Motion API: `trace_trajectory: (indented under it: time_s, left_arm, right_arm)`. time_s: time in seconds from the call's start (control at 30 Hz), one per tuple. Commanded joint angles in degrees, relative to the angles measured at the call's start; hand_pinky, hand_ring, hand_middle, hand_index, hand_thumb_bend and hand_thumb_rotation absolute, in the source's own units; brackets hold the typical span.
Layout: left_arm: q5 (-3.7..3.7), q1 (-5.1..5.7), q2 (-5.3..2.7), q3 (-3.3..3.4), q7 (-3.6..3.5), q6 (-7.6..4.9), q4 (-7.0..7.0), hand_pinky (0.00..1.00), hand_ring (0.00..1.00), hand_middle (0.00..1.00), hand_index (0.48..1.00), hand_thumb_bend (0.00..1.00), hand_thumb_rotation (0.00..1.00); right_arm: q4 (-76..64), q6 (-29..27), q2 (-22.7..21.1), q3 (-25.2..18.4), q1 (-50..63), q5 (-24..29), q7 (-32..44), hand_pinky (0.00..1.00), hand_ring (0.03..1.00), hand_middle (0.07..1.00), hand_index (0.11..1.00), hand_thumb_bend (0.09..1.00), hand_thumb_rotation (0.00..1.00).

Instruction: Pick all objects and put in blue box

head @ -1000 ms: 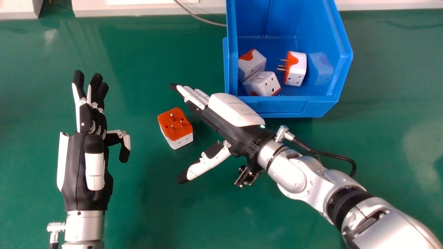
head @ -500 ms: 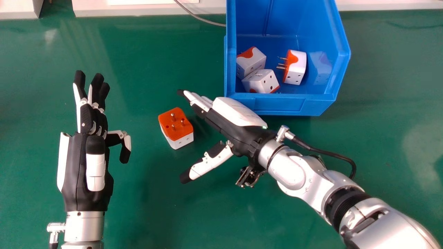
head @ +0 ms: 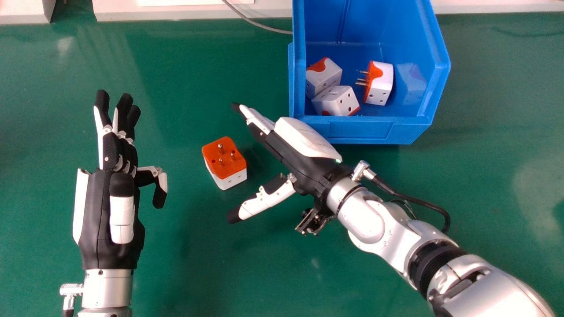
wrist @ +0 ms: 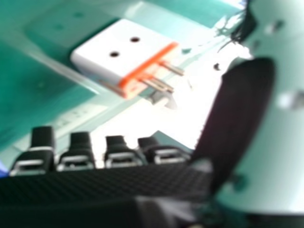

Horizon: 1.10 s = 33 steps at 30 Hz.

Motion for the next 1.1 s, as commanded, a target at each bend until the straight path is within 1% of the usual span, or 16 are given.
trace_trajectory:
  time_s: [0.0,0.17,0.27,0.33,0.47,0.6,0.7,0.73,0.87,0.97,1.07]
  left_arm:
    - [0.49,0.26,0.24,0.05,0.31,-0.07,-1.08,0.0,1.0,1.0,1.0,1.0,0.96]
    - [0.85,0.22,0.22,0.0,0.61,-0.13,-1.01,0.0,1.0,1.0,1.0,1.0,0.96]
    - [0.77,0.14,0.29,0.07,0.52,-0.11,-0.79,0.0,1.0,1.0,1.0,1.0,0.96]
    - [0.8,0.24,0.33,0.07,0.54,-0.12,-0.88,0.0,1.0,1.0,1.0,1.0,0.96]
    - [0.55,0.35,0.31,0.12,0.29,-0.23,-0.88,0.0,1.0,1.0,1.0,1.0,0.96]
    - [0.84,0.28,0.16,0.0,0.48,-0.18,-0.91,0.0,1.0,1.0,1.0,1.0,0.96]
    - [0.68,0.23,0.17,-0.07,0.32,0.03,-1.13,0.0,1.0,1.0,1.0,1.0,0.96]
    - [0.55,0.22,0.15,-0.06,0.17,0.08,-1.05,0.0,1.0,1.0,1.0,1.0,0.96]
    - [0.54,0.36,-0.01,-0.11,0.03,-0.06,-1.11,0.0,1.0,1.0,1.0,1.0,0.95]
    - [0.55,0.37,0.02,0.06,0.12,-0.16,-1.1,0.0,1.0,1.0,1.0,1.0,0.95]
    - [0.68,0.41,0.11,0.14,0.34,-0.07,-1.09,0.0,1.0,1.0,1.0,1.0,0.95]
  right_arm:
    - [-0.1,0.0,-0.3,-0.7,-0.8,1.1,-1.3,0.88,0.946,0.999,1.0,1.0,0.3]
    - [0.1,-0.2,0.2,-1.1,-0.7,1.5,-1.2,0.88,0.944,0.997,1.0,1.0,0.28]
    - [0.2,-0.3,0.9,-1.2,-0.6,1.8,-1.2,0.88,0.944,0.997,1.0,1.0,0.28]
    - [0.2,-0.5,1.1,-1.1,-0.4,1.8,-1.7,0.88,0.944,0.995,1.0,1.0,0.28]
    - [0.2,-1.1,1.4,-0.8,-0.2,1.3,-3.7,0.88,0.943,0.985,1.0,1.0,0.28]
    - [0.2,-1.8,2.0,-0.9,-0.3,1.5,-5.4,0.87,0.935,0.969,0.991,1.0,0.28]
    - [0.2,-1.9,2.3,-1.3,-0.5,1.9,-5.4,0.87,0.927,0.957,0.982,1.0,0.28]
    - [0.2,-2.0,2.5,-1.6,-0.5,2.2,-5.0,0.87,0.927,0.957,0.982,1.0,0.28]
    - [0.3,-2.4,3.2,-2.7,-0.4,3.5,-3.3,0.8,0.901,0.939,0.97,1.0,0.26]
    - [0.2,-2.2,3.4,-2.3,-0.5,3.2,-3.6,0.79,0.898,0.935,0.967,1.0,0.25]
    - [0.2,-2.1,3.4,-1.1,-0.6,2.0,-5.0,0.81,0.898,0.933,0.965,1.0,0.24]
